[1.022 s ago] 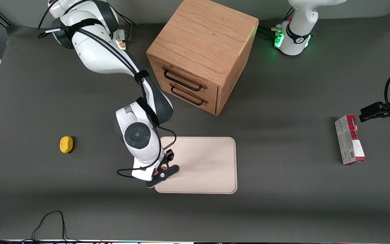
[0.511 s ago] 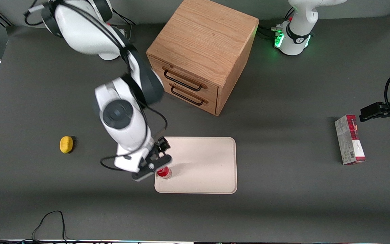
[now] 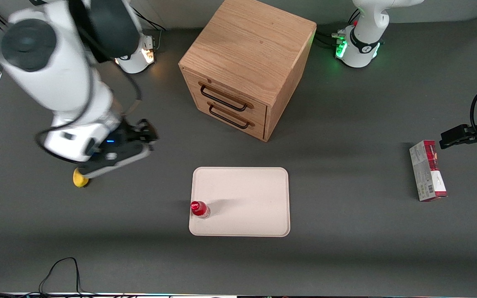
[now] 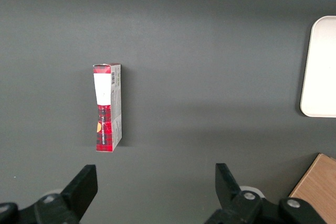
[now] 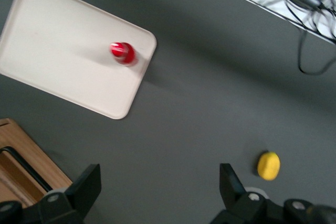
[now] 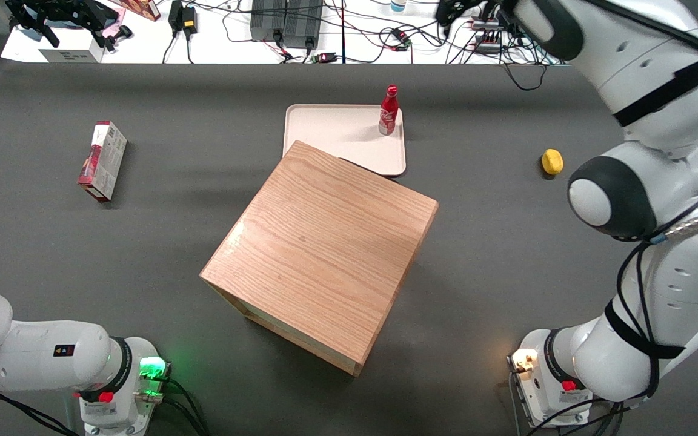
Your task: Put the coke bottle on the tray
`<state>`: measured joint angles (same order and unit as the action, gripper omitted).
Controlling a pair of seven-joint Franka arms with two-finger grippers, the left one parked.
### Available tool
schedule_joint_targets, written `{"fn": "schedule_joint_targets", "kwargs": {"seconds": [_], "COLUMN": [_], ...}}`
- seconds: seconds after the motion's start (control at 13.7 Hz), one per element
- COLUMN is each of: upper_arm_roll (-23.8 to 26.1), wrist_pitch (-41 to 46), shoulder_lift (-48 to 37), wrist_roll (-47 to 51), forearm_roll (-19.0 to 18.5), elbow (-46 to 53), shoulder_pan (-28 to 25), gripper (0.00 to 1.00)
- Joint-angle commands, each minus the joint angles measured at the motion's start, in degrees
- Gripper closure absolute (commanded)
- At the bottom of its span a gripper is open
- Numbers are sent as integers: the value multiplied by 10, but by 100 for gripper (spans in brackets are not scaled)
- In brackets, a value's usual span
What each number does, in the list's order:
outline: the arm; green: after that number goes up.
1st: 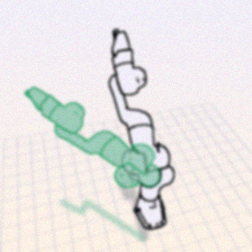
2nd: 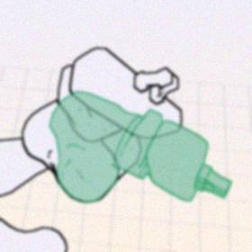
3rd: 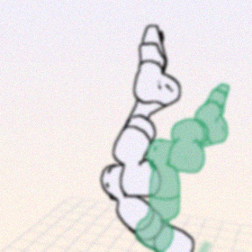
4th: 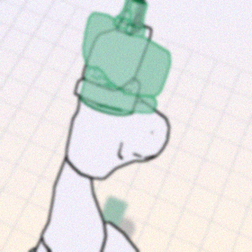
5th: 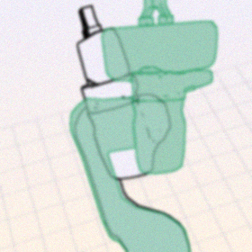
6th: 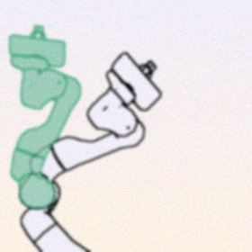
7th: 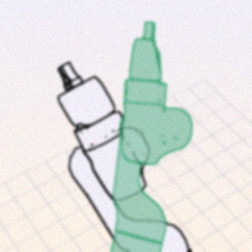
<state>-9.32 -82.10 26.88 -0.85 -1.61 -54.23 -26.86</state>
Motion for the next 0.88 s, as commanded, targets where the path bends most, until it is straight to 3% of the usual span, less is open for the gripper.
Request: {"fn": "schedule_joint_targets", "kwargs": {"seconds": [0.0, 0.44, 0.8], "upper_arm_roll": [-3, 4, 26], "wrist_pitch": [-23, -147, -144], "shoulder_lift": [-82, -207, -226], "wrist_roll": [-9, -69, -66], "forearm_roll": [37, 46, 19], "elbow": [-117, -323, -345], "shoulder_pan": [68, 181, 211], "gripper": [0, 0, 0]}}
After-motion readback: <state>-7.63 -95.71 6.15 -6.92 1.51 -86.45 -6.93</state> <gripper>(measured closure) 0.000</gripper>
